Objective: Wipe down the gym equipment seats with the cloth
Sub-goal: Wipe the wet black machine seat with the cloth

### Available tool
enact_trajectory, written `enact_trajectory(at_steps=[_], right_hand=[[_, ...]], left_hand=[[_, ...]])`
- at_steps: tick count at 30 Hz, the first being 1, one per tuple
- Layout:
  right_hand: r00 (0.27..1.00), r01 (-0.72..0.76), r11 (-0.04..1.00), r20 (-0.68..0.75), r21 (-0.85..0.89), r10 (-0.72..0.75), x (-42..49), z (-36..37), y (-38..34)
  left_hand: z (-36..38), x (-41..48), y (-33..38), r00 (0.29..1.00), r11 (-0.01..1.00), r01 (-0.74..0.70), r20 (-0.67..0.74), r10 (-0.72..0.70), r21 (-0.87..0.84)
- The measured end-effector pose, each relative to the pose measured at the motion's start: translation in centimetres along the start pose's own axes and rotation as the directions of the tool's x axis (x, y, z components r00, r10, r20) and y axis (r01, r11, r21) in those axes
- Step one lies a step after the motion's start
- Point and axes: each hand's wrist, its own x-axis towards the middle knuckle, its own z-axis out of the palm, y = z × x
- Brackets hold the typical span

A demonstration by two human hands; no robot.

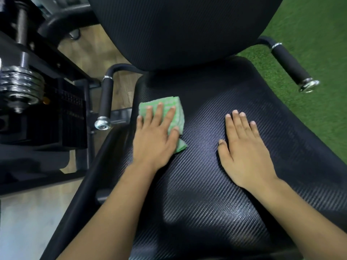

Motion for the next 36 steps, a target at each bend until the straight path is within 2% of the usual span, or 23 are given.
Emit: enact_trajectory(at_steps=[3,5,8,11,12,15,17,22,24,28,30,33,35,36], right_hand=[[1.000,0.002,1.000,-0.009,0.010,-0.002,0.0,0.0,-0.1],[1.000,0.001,1.000,-0.019,0.017,-0.001,-0.2,0.1,0.0],[0.999,0.001,1.000,-0.034,0.011,0.000,-0.1,0.2,-0.1],[0.999,0.001,1.000,-0.035,0.011,-0.001,-0.1,0.3,-0.1],[0.999,0.000,1.000,-0.036,0.015,0.000,-0.1,0.3,-0.1],[0.999,0.009,0.999,-0.031,0.032,-0.008,0.0,0.3,-0.1],[1.000,0.010,0.999,-0.019,0.042,-0.009,0.0,0.3,-0.1],[1.000,0.008,0.998,-0.016,0.068,-0.006,0.0,0.2,-0.1],[1.000,0.007,0.997,-0.021,0.075,-0.006,0.1,0.2,-0.1],[1.000,0.013,0.996,-0.019,0.089,-0.012,0.1,0.2,0.0],[1.000,0.008,0.996,-0.027,0.092,-0.006,0.1,0.3,0.0],[0.999,0.012,0.996,-0.033,0.085,-0.009,0.0,0.3,0.0],[1.000,0.012,0.996,-0.026,0.083,-0.010,0.1,0.3,0.0],[1.000,0.009,0.996,-0.024,0.085,-0.007,0.1,0.2,-0.1]], left_hand=[[0.5,-1.4,1.1,0.981,0.981,-0.193,0.034,0.193,-0.016],[0.1,-2.9,-0.3,0.972,0.972,-0.230,0.034,0.232,-0.054],[-0.3,-1.2,-2.2,0.997,0.996,-0.079,0.008,0.080,-0.049],[0.1,2.9,-0.2,0.999,0.999,0.050,0.009,-0.050,-0.013],[0.4,3.7,1.0,1.000,1.000,0.020,0.019,-0.020,0.003],[0.9,3.0,2.4,0.977,0.977,-0.211,0.041,0.211,-0.018],[0.6,2.0,0.7,0.967,0.967,-0.252,0.037,0.253,-0.046],[0.0,6.7,-0.8,0.997,0.997,0.072,0.007,-0.071,-0.037],[0.4,8.3,1.3,0.998,0.998,0.057,0.020,-0.056,-0.015],[0.5,6.6,0.9,0.979,0.979,-0.201,0.029,0.202,-0.036],[-0.2,5.6,-1.4,0.990,0.988,-0.142,-0.025,0.140,-0.061],[-0.4,7.0,-2.2,0.994,0.993,0.096,-0.042,-0.099,-0.067],[0.0,8.3,-0.3,0.993,0.993,0.117,-0.021,-0.117,-0.015],[0.3,8.6,1.0,0.998,0.998,0.063,-0.004,-0.063,-0.004]])
